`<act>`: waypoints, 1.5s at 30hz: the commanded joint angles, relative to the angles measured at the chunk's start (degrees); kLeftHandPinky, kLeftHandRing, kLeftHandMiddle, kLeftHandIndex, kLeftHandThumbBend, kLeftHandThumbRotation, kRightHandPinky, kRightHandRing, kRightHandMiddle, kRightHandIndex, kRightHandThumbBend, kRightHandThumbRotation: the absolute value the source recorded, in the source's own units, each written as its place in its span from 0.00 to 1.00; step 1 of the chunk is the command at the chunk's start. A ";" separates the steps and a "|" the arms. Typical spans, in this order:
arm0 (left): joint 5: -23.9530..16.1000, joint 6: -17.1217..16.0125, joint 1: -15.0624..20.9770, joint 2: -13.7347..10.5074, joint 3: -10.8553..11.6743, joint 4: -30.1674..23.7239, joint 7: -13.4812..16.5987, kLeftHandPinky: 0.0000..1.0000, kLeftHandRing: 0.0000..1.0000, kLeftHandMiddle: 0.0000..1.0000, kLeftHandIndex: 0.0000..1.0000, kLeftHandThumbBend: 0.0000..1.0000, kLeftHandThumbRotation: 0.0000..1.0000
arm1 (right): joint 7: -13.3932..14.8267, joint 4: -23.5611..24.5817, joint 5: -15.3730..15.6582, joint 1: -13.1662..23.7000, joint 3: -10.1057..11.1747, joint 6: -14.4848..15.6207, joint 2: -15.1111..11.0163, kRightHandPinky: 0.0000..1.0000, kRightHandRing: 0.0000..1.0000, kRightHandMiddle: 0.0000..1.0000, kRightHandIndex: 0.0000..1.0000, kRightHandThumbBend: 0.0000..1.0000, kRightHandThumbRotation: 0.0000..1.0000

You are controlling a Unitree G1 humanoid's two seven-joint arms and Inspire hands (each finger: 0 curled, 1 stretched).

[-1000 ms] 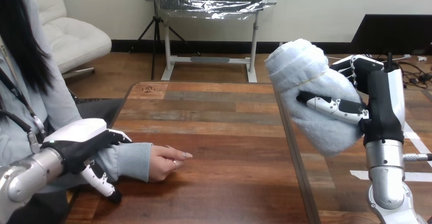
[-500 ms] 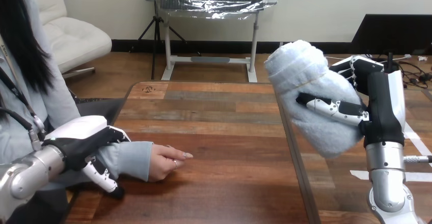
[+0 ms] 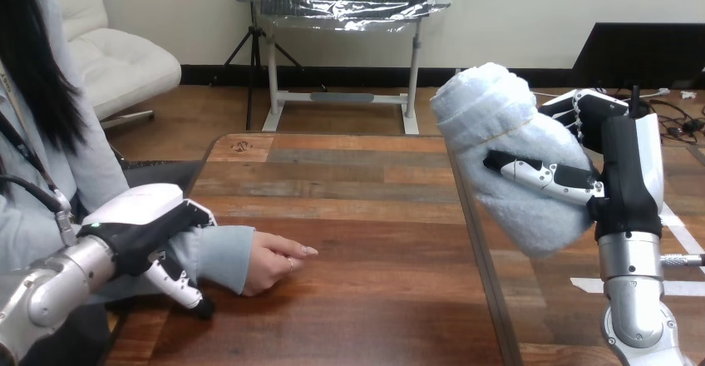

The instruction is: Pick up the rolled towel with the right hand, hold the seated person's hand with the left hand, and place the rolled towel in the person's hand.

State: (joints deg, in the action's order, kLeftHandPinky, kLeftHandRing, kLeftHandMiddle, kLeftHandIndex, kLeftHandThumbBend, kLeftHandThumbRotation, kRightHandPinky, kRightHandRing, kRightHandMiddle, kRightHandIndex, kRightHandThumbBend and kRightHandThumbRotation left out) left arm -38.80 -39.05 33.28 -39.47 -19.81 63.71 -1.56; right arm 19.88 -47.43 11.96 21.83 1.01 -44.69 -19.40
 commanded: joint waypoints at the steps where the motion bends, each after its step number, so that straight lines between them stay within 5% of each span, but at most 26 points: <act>1: 0.24 -1.40 3.56 0.68 -0.45 0.43 3.05 0.45 0.48 0.51 0.53 1.00 0.15 | 0.02 3.12 -0.87 2.52 1.74 -0.86 0.24 0.21 0.24 0.34 0.41 0.82 0.00; 21: 0.14 -1.29 3.28 0.76 -1.40 -1.18 6.26 0.36 0.39 0.44 0.47 0.94 0.12 | 0.10 1.91 0.31 2.54 1.20 -0.59 0.76 0.19 0.23 0.33 0.41 0.82 0.00; 27: 0.40 -1.89 3.10 0.71 -1.46 -1.56 7.52 0.35 0.38 0.42 0.46 0.93 0.11 | -1.79 1.67 -1.13 2.50 1.19 0.05 1.60 0.19 0.24 0.34 0.42 0.81 0.00; 45: 0.33 -3.00 2.56 0.29 -1.30 -4.22 10.09 0.33 0.36 0.40 0.44 0.92 0.13 | 0.36 -0.55 3.50 2.98 0.01 0.41 2.02 0.20 0.26 0.38 0.43 0.82 0.00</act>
State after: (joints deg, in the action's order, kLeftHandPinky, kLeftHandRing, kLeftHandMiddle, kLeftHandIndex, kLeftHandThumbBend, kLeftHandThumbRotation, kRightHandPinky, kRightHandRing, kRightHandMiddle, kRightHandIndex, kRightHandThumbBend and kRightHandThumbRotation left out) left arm -38.97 -39.77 33.05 -39.19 -21.68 63.54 5.72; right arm 18.63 -48.14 14.86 21.79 0.71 -44.22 -17.81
